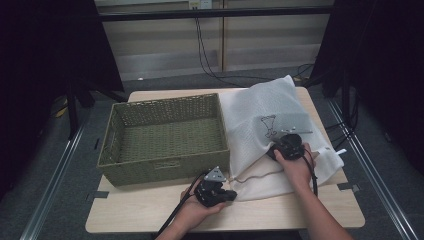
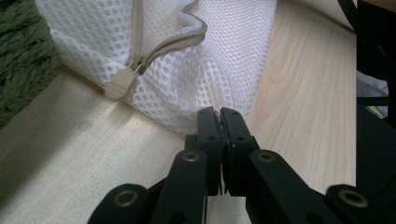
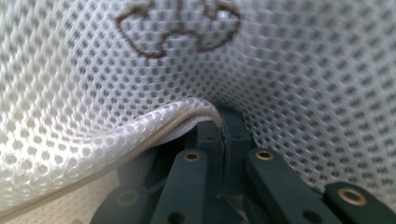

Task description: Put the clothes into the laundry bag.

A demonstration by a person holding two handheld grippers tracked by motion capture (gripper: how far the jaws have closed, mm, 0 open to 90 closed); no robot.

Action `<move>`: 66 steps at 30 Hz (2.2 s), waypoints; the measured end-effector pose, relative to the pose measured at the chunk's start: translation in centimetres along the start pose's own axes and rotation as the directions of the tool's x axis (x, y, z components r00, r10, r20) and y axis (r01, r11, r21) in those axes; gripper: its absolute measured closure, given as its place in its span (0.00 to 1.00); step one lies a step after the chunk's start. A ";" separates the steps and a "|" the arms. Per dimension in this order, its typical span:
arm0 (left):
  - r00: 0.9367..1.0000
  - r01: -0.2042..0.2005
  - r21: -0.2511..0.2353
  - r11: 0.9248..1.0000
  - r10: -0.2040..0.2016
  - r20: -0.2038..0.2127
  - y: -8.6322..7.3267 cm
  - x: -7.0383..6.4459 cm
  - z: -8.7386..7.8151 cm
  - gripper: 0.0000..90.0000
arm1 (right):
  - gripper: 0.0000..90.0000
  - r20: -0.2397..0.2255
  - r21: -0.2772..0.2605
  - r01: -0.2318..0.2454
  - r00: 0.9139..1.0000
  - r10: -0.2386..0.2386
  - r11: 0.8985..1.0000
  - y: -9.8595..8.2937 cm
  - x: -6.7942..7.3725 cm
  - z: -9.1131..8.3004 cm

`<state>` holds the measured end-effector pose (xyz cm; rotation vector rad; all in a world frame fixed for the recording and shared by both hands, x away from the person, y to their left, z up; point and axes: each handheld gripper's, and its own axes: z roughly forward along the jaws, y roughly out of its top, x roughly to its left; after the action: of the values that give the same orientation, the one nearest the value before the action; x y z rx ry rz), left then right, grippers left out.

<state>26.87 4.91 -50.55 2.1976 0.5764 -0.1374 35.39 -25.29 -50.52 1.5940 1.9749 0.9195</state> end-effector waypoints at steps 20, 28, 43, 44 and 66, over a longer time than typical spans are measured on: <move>0.990 -0.099 -0.132 0.986 0.084 -0.113 2.6 -4.5 1.2 0.53 | 0.97 -0.199 -0.047 0.134 0.970 -0.141 0.990 -4.2 1.3 -9.0; 0.962 -0.152 0.016 0.988 0.152 -0.226 1.9 -4.7 3.8 0.49 | 0.97 -0.221 -0.021 0.151 0.963 -0.152 0.988 -5.0 2.2 -9.6; 0.987 -0.101 -0.013 0.995 0.098 -0.131 1.1 -3.7 2.7 0.99 | 0.98 -0.206 0.101 0.190 0.964 -0.166 0.977 -3.9 2.3 -5.4; 0.988 -0.100 -0.017 0.995 0.098 -0.119 1.0 -3.7 2.6 0.99 | 0.98 -0.206 0.101 0.190 0.964 -0.166 0.977 -3.9 2.3 -5.4; 0.993 -0.067 -0.040 0.997 0.062 -0.102 1.0 -3.4 2.8 0.99 | 0.98 -0.279 -0.008 0.228 0.935 -0.221 0.974 -5.1 4.4 -9.1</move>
<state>24.57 1.05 -50.66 2.1876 0.5584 0.0205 24.51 -23.64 -47.69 1.2701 2.3103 1.0762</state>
